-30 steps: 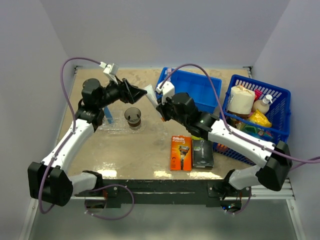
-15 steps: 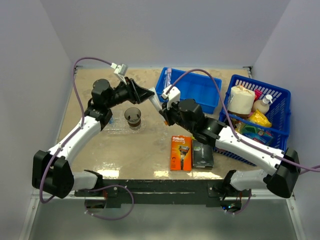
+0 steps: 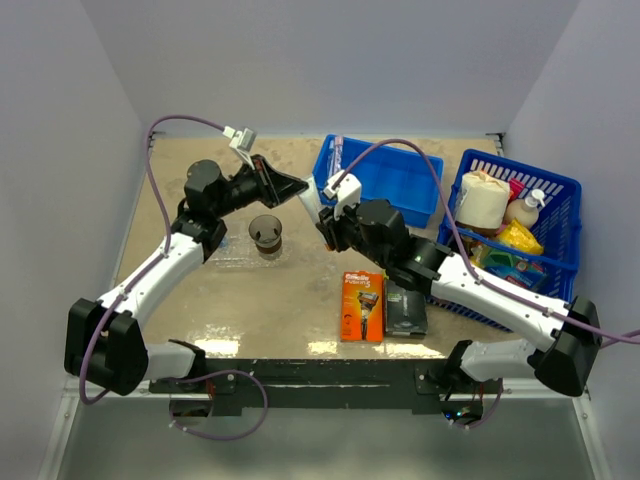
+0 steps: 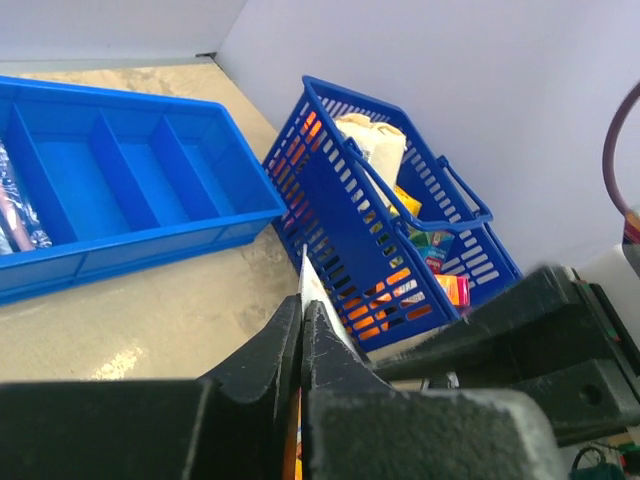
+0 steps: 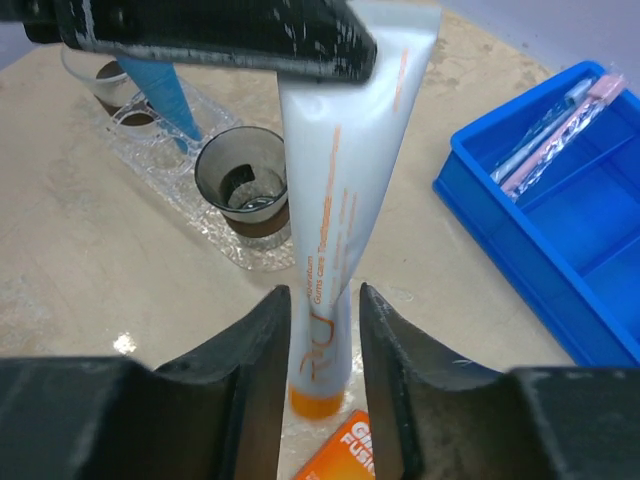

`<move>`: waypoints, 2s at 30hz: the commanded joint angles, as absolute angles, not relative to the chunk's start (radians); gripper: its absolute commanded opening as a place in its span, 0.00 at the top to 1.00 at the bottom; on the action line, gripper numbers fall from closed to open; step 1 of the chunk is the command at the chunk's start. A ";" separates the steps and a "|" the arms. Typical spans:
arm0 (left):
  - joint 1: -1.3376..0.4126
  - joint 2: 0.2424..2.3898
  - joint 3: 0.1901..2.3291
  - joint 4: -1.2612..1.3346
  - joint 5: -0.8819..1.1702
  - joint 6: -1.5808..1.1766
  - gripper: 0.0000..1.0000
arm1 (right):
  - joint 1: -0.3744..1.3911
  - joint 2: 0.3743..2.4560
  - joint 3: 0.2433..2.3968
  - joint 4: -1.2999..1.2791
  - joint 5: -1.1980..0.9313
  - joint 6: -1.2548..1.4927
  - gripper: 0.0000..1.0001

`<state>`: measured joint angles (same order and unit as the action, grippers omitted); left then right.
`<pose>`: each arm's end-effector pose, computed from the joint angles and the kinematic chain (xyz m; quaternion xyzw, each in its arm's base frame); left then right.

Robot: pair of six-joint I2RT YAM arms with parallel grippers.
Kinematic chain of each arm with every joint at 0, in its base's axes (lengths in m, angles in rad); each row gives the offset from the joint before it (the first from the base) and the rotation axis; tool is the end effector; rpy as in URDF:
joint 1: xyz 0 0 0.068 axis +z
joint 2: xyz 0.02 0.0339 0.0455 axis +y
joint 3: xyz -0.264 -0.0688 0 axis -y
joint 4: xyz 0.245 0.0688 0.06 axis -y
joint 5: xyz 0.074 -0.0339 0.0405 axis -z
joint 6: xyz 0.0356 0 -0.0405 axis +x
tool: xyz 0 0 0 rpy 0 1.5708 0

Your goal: Prepare toiletry sets of a toothbrush and toothpaste on the tray

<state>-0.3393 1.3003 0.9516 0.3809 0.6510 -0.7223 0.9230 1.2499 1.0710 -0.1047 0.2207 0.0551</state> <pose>0.2781 -0.1210 0.3439 0.1001 0.6908 -0.5364 0.4744 0.1830 0.2289 0.3490 -0.2743 0.7492 0.2024 0.5679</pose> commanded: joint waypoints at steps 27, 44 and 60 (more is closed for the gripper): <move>-0.244 1.157 0.868 0.587 1.199 -0.531 1.00 | 0.637 1.175 1.066 -0.038 -0.635 0.206 0.13; -0.233 1.166 0.818 0.799 1.250 -0.673 1.00 | 0.779 1.325 1.035 0.089 -0.635 0.236 0.18; -0.229 1.170 0.822 0.825 1.252 -0.695 1.00 | 0.795 1.367 1.023 0.137 -0.650 0.255 0.52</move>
